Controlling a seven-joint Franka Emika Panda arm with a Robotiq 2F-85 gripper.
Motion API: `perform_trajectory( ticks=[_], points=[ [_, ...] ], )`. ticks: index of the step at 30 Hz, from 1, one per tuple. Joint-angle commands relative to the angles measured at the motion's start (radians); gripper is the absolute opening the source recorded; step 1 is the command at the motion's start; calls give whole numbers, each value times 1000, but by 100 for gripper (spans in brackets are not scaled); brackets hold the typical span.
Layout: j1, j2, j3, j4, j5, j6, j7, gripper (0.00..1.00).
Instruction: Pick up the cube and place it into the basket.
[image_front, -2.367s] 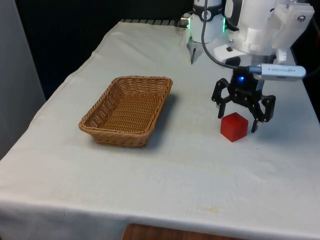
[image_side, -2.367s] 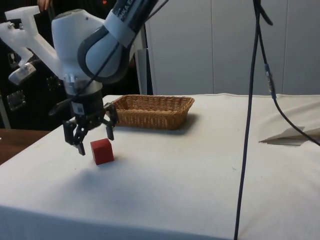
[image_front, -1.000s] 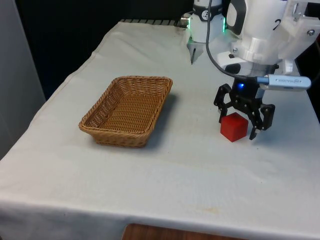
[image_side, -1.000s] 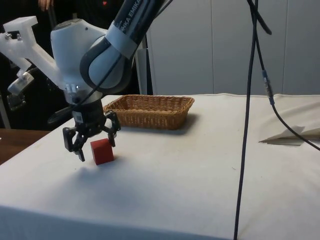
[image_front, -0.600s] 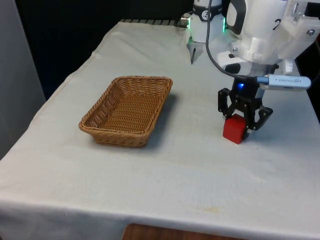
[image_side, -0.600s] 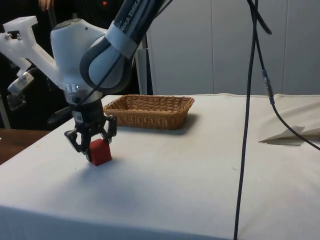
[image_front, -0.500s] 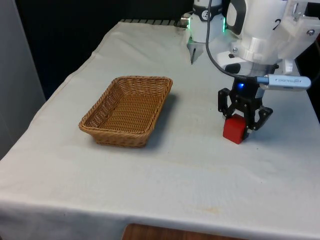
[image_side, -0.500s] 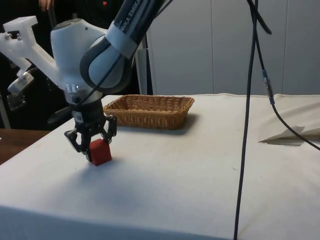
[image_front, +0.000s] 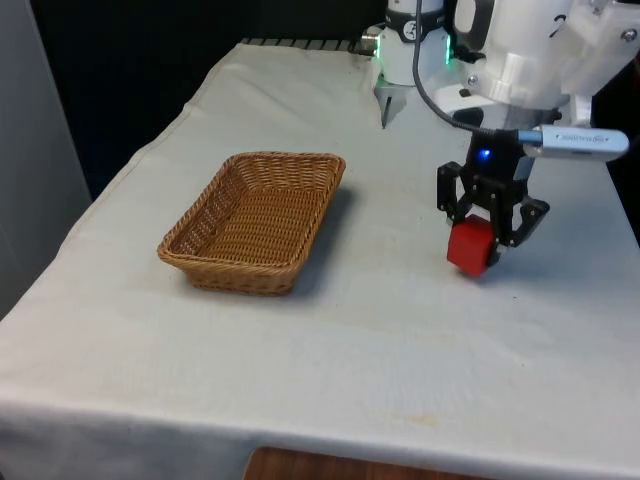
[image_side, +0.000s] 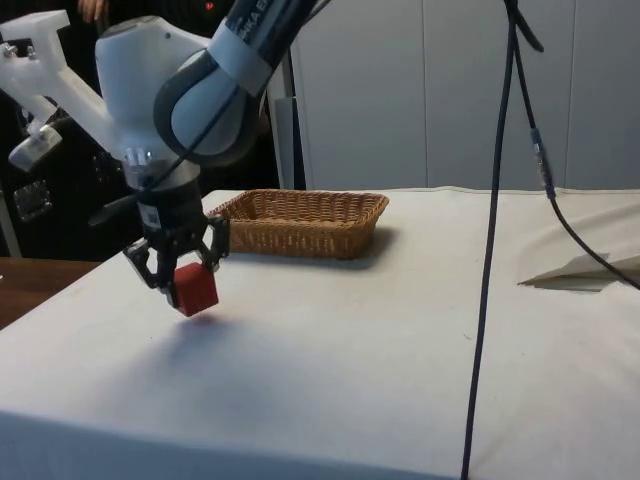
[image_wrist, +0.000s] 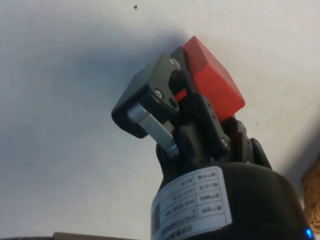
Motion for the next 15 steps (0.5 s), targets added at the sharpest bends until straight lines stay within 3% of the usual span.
perform_trajectory(
  ticks=[1,6,7,15],
  points=[
    [2,-12,-2,-14,-3,5,1,2],
    [0,-20,-1,-22,-8,-1,0,2],
    [1,-48,-5,-49,-15,2,-1,2],
    [-2,-95,-7,-102,-31,5,-6,2]
  ],
)
